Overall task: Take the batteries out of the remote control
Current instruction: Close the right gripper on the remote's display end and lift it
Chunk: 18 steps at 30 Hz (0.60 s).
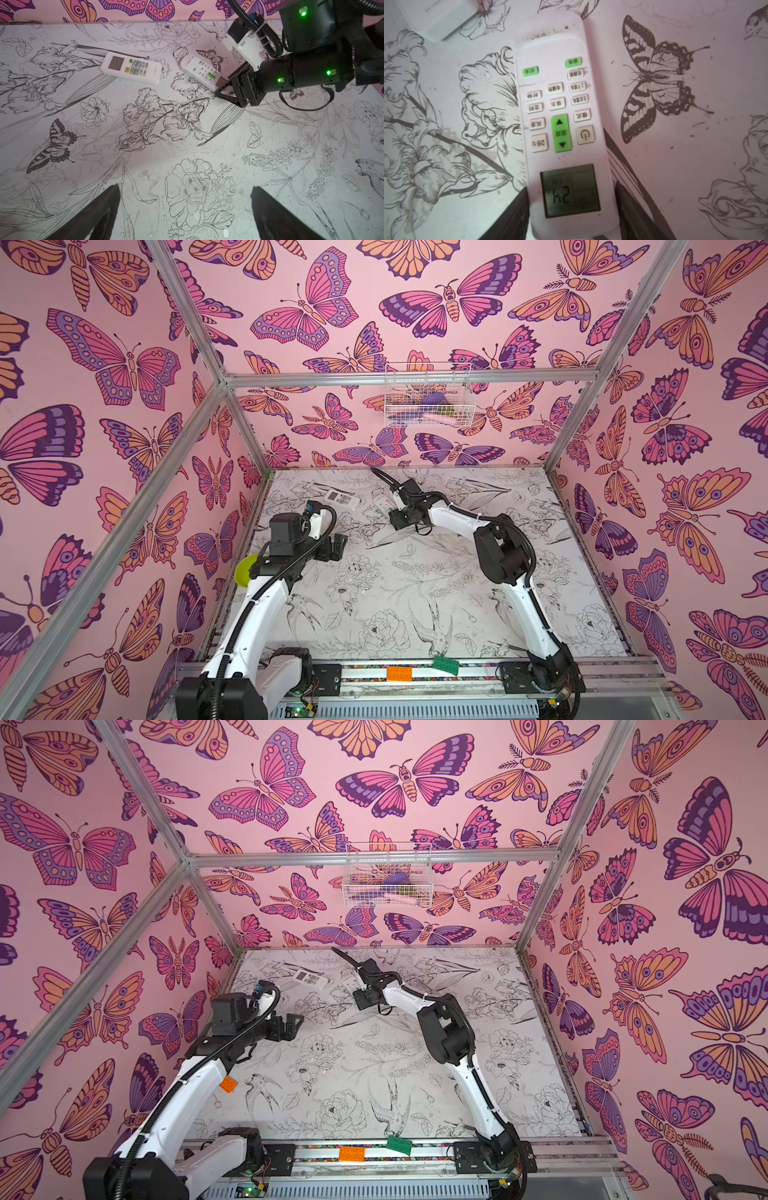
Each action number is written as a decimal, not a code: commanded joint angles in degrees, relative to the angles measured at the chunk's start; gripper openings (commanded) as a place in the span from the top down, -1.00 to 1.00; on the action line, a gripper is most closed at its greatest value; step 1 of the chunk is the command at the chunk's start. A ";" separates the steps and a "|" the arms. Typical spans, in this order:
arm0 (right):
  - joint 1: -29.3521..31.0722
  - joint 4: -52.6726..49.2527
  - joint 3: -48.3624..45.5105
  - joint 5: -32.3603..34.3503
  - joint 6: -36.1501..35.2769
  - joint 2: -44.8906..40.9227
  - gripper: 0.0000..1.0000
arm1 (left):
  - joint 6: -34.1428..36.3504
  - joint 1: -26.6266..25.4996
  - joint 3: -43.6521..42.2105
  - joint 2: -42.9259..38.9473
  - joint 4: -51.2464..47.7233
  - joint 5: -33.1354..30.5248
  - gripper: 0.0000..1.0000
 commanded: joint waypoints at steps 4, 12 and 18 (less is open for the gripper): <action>0.77 -4.20 -3.02 -3.81 1.62 -0.56 -0.01 | 0.44 0.12 -0.41 -0.70 0.25 0.01 -1.00; 0.78 3.70 -13.55 -5.13 6.52 -10.09 0.02 | -1.27 0.12 0.91 -0.90 -0.59 -0.68 -1.00; 0.48 13.02 -22.56 -5.61 13.43 -18.10 0.04 | -6.70 -0.40 8.23 1.02 -4.68 1.79 -1.00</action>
